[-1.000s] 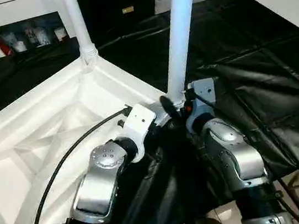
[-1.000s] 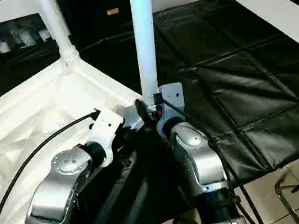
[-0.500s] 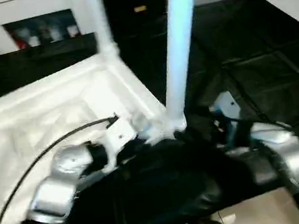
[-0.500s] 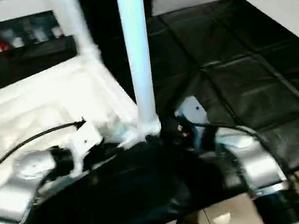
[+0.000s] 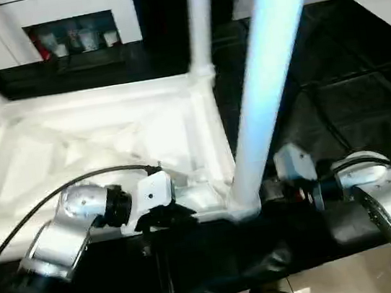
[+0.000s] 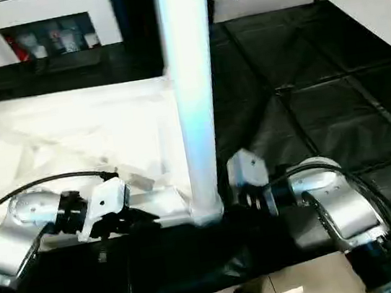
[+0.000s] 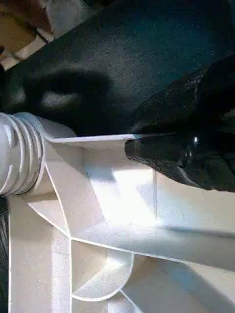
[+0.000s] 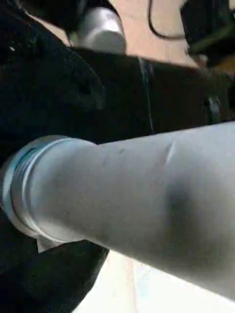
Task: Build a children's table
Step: Rotate leg to tighten
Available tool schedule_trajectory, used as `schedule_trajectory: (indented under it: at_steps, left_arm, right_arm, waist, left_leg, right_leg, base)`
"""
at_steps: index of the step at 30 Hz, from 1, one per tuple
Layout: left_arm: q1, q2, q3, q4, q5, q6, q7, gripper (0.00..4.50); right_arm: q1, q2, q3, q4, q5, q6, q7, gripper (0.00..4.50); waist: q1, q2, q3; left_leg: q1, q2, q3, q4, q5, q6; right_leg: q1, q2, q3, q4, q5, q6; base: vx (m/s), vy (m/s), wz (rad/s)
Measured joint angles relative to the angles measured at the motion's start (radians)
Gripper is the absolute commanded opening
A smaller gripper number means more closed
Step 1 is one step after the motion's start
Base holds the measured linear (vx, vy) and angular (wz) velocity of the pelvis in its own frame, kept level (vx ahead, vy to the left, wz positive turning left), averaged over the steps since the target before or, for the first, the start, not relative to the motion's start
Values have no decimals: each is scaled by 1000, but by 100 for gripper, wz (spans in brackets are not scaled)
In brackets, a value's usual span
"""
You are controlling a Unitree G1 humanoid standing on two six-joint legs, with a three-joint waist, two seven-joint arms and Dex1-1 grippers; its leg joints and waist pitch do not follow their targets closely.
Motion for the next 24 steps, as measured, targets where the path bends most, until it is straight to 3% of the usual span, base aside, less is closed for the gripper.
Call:
schedule_trajectory:
  at_steps: [15, 20, 24]
  left_arm:
    - [-68, -11, -36, 103, 0, -103, -78, 0]
    - [-66, -11, -34, 103, -3, -100, -77, 0]
    - [-23, -14, -3, 59, -22, -38, -47, 0]
  right_arm:
    - [-39, 8, 22, 58, 12, -18, 67, 282]
    - [-38, 10, 22, 61, 22, -9, 66, 265]
    - [-14, 29, 2, 31, 39, 56, 37, 261]
  waist:
    - [1, -2, 1]
    - [1, -2, 1]
    - [-2, -2, 1]
  left_leg:
    - [-1, 0, 0, 0, 0, 1]
    - [-1, 0, 0, -1, 0, 0]
    - [0, 1, 0, -1, 0, 0]
  right_leg:
    - [0, 0, 0, 0, 0, 0]
    - [0, 0, -1, 0, 0, 0]
    - [-1, 0, -1, 0, 0, 0]
  base:
    - [0, 0, 0]
    - [0, 0, 0]
    - [0, 0, 0]
